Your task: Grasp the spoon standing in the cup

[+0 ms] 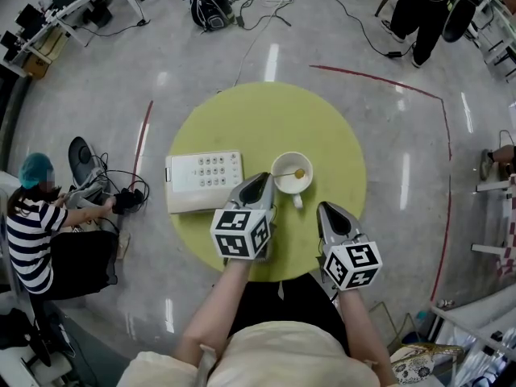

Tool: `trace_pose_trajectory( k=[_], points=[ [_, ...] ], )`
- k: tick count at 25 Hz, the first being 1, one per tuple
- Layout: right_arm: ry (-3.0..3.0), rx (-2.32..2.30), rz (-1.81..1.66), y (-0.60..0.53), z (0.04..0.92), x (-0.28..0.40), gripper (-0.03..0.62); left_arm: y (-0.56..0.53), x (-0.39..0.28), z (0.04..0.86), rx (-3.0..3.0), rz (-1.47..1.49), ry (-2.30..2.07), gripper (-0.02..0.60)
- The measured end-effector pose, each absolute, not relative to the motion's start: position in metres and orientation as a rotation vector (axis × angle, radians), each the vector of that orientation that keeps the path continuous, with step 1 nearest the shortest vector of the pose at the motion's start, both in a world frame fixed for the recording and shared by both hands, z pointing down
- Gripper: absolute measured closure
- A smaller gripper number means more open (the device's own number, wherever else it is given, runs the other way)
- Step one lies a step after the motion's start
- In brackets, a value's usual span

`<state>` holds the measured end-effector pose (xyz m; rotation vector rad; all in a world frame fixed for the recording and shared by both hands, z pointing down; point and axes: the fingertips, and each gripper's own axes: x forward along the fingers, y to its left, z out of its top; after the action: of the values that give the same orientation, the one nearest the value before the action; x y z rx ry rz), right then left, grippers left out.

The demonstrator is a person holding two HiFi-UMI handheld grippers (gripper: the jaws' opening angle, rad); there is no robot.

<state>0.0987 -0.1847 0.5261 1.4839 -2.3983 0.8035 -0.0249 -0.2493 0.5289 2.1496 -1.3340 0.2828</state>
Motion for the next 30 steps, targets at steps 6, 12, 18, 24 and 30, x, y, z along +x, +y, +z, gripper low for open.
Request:
trace_pose_trajectory(
  k=[6,12,18,24,30],
  points=[
    [-2.402,1.488,0.795,-0.180,0.523,0.100,0.592,-0.247,-0.021,0.525,2.161,0.273,-1.326,0.563],
    [-2.404,1.502,0.783,-0.178,0.517,0.105,0.592,-0.247,-0.014,0.518,2.172,0.257,-1.316,0.574],
    [-2.415,1.509,0.768,-0.176,0.513,0.105,0.592,-0.246,-0.014,0.510,2.189,0.246,-1.324,0.574],
    [-2.429,1.504,0.743,-0.173,0.508,0.103,0.592,-0.238,-0.018,0.500,2.200,0.229,-1.332,0.574],
    [-2.439,1.500,0.720,-0.170,0.504,0.098,0.591,-0.228,-0.025,0.484,2.217,0.191,-1.340,0.574]
  ],
)
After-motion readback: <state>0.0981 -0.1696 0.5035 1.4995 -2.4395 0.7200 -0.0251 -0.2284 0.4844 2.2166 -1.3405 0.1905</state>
